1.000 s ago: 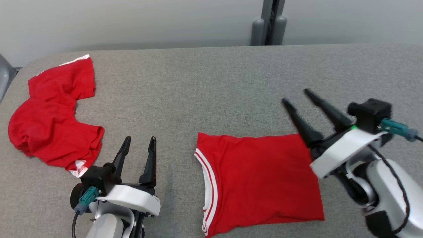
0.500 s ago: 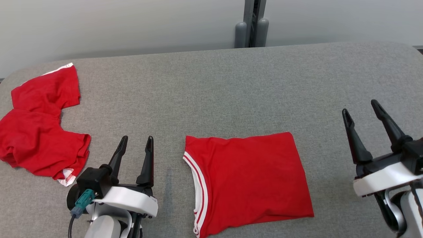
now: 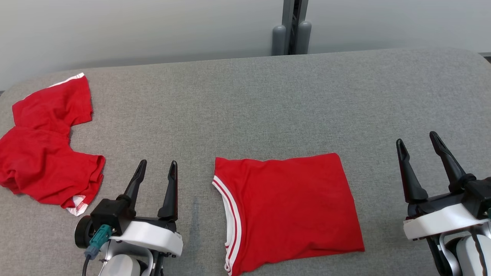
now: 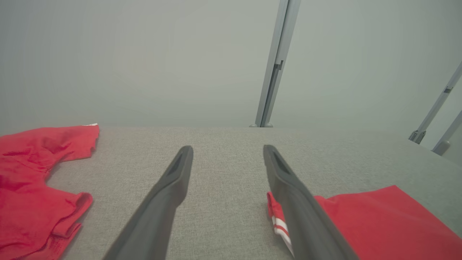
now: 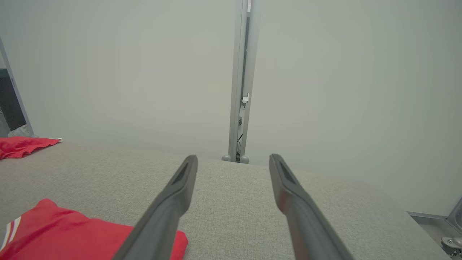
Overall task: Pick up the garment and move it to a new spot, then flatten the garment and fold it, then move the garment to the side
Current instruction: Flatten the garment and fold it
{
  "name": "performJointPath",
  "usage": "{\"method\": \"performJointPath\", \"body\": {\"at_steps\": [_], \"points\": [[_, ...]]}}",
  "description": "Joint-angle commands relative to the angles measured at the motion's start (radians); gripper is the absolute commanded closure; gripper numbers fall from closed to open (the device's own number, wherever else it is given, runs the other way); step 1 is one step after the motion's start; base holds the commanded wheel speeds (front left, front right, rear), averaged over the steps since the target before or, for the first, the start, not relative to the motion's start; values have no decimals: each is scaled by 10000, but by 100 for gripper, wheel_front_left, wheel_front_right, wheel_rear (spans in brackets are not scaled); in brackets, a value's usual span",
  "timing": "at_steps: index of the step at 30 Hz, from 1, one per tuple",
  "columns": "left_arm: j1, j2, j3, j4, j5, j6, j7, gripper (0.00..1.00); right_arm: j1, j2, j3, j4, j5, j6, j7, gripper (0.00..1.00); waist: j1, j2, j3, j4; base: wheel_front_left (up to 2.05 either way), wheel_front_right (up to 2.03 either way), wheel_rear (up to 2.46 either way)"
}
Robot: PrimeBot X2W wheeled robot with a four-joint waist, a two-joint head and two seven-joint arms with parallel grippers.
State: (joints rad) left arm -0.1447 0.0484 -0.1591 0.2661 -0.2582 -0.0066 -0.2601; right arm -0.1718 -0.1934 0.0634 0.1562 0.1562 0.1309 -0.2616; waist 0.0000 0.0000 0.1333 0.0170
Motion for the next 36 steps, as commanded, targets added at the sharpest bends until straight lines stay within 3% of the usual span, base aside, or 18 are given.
{"method": "performJointPath", "body": {"at_steps": [1,20,22,36], "points": [[100,43,26,-72,-4,-5,-40,0,125,18,-60,-44,-93,-3,-62,0,0,0,12,17,0,0,0],[233,44,-42,-548,-94,78,-40,0,86,111,-35,-162,-222,-3,-68,0,0,0,-18,93,0,0,0],[386,43,-30,-726,-547,111,-40,0,69,122,-28,-158,-213,-3,-68,0,0,0,-39,87,0,0,0],[566,43,-158,-1126,-223,367,-40,0,52,110,68,-107,-124,-3,-68,0,0,0,-129,138,0,0,0]]}}
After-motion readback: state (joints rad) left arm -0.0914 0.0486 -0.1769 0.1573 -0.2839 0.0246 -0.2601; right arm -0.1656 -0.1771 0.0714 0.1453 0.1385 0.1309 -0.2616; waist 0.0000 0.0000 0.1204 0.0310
